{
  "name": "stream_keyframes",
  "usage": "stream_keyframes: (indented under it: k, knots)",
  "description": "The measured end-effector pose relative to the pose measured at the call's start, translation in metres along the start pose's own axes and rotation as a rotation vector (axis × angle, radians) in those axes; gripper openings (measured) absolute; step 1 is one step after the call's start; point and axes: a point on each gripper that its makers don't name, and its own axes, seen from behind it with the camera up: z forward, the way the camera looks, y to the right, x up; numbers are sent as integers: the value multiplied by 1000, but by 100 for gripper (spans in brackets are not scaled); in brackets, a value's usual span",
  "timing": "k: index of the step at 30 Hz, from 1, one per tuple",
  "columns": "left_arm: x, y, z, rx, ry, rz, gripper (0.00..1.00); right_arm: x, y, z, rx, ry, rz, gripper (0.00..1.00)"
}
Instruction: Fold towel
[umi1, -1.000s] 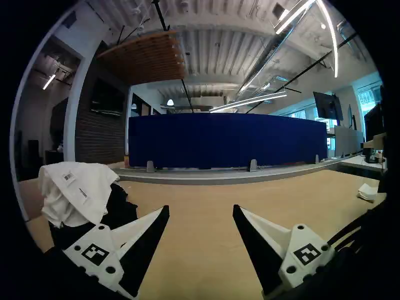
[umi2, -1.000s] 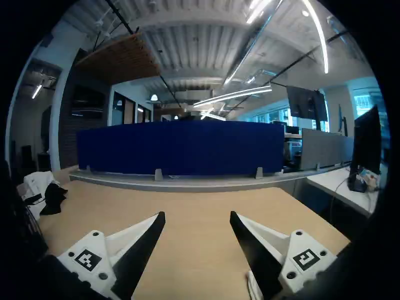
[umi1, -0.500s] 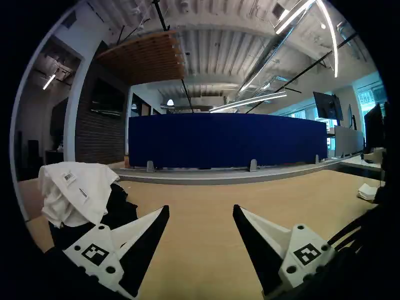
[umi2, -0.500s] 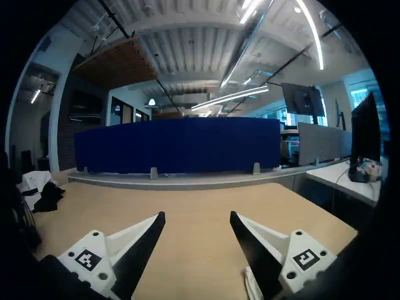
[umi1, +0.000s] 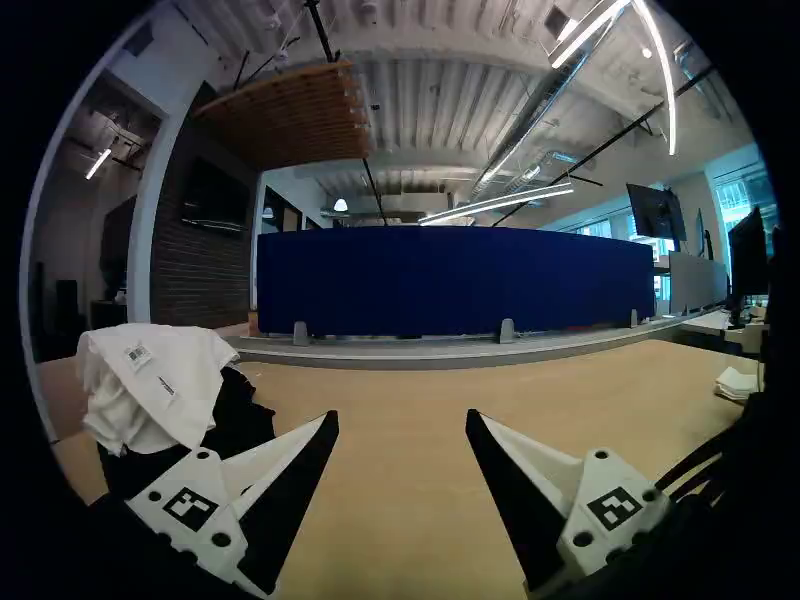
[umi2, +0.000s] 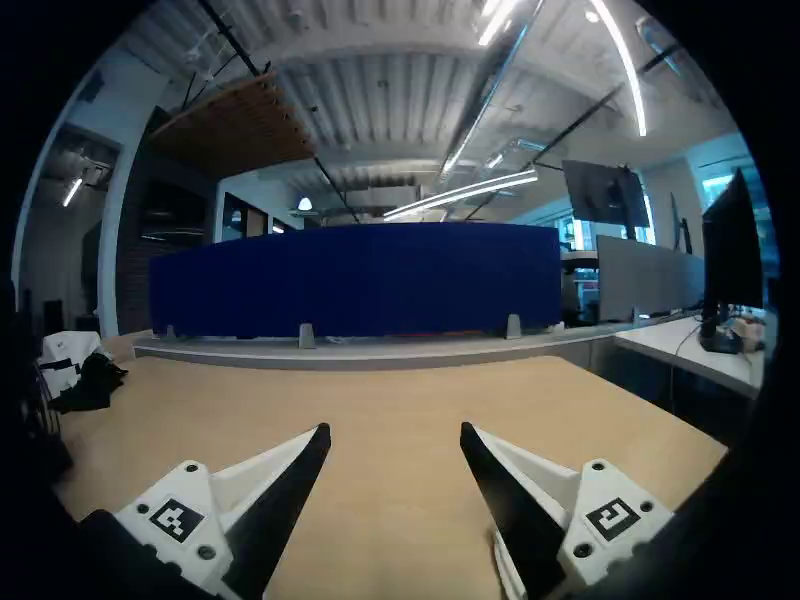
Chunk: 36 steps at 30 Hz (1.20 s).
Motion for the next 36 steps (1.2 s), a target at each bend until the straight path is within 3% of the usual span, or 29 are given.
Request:
stream_keyframes:
  k: [36]
  knots:
    - [0, 1, -1, 0, 0, 0, 94, 0, -6, -1, 8, 51, 36, 100]
